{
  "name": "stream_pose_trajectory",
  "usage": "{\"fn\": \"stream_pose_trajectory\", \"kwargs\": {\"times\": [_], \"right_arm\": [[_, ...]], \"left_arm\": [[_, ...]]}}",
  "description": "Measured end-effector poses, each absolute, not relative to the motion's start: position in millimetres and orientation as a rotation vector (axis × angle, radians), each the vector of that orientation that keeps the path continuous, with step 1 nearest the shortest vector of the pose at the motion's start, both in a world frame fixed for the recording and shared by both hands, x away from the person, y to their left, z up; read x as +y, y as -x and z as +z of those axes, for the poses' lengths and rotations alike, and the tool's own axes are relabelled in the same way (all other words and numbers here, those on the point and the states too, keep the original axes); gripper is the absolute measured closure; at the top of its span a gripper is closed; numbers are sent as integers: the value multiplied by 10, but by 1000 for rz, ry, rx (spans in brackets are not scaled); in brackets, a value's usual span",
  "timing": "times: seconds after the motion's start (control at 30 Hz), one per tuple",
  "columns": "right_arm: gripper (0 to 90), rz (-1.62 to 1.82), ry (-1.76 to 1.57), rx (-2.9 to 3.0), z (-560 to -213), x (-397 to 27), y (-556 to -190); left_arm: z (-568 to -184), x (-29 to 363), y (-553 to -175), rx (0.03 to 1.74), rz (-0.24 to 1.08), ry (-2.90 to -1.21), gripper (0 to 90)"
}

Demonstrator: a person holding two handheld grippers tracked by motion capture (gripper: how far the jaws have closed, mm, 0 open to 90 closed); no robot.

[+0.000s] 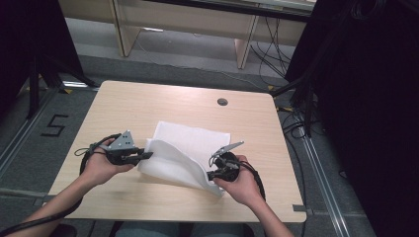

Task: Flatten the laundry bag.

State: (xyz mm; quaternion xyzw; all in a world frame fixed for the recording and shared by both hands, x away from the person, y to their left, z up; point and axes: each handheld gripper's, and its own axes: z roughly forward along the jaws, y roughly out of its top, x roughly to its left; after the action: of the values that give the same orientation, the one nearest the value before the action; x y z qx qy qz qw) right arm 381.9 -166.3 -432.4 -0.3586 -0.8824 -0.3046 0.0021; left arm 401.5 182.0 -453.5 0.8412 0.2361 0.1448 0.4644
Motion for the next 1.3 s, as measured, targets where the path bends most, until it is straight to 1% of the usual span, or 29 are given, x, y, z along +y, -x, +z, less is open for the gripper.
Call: {"fn": "stream_pose_trajectory", "kwargs": {"times": [0.03, 0.1, 0.23, 0.3, 0.37, 0.43, 0.5, 0.63, 0.8, 0.83, 1.07, 1.2, 1.3], "right_arm": [[900, -940, 1147, -2754, -4332, -1658, -3796], [900, -933, 1135, -2750, -4361, -1658, -3777], [900, -892, 1157, -2738, -4421, -1646, -3739], [900, -909, 1120, -2736, -4450, -1651, -3724], [900, -890, 1114, -2733, -4469, -1649, -3706], [900, -873, 1109, -2730, -4494, -1644, -3688], [900, -866, 1105, -2734, -4507, -1642, -3682], [900, -836, 1100, -2732, -4553, -1635, -3646], [900, -798, 1100, -2731, -4627, -1638, -3637], [900, -804, 1100, -2730, -4651, -1639, -3637], [897, -769, 1112, -2732, -4713, -1661, -3649], [895, -785, 1120, -2732, -4687, -1676, -3664], [893, -784, 1147, -2731, -4663, -1696, -3680]], "left_arm": [[-4533, 1832, -4008, 551, 356, -2077, 800], [-4535, 1837, -3981, 566, 350, -2079, 791], [-4549, 1889, -3904, 530, 308, -2100, 773], [-4543, 1904, -3884, 527, 309, -2109, 764], [-4545, 1947, -3832, 526, 265, -2100, 751], [-4540, 1979, -3805, 502, 255, -2117, 738], [-4544, 1992, -3778, 517, 242, -2117, 725], [-4552, 2070, -3675, 497, 184, -2121, 698], [-4533, 2208, -3587, 470, 166, -2169, 636], [-4537, 2230, -3554, 490, 161, -2165, 628], [-4500, 2443, -3429, 489, 165, -2206, 564], [-4474, 2526, -3389, 489, 175, -2218, 545], [-4452, 2609, -3383, 521, 181, -2204, 542]]}}
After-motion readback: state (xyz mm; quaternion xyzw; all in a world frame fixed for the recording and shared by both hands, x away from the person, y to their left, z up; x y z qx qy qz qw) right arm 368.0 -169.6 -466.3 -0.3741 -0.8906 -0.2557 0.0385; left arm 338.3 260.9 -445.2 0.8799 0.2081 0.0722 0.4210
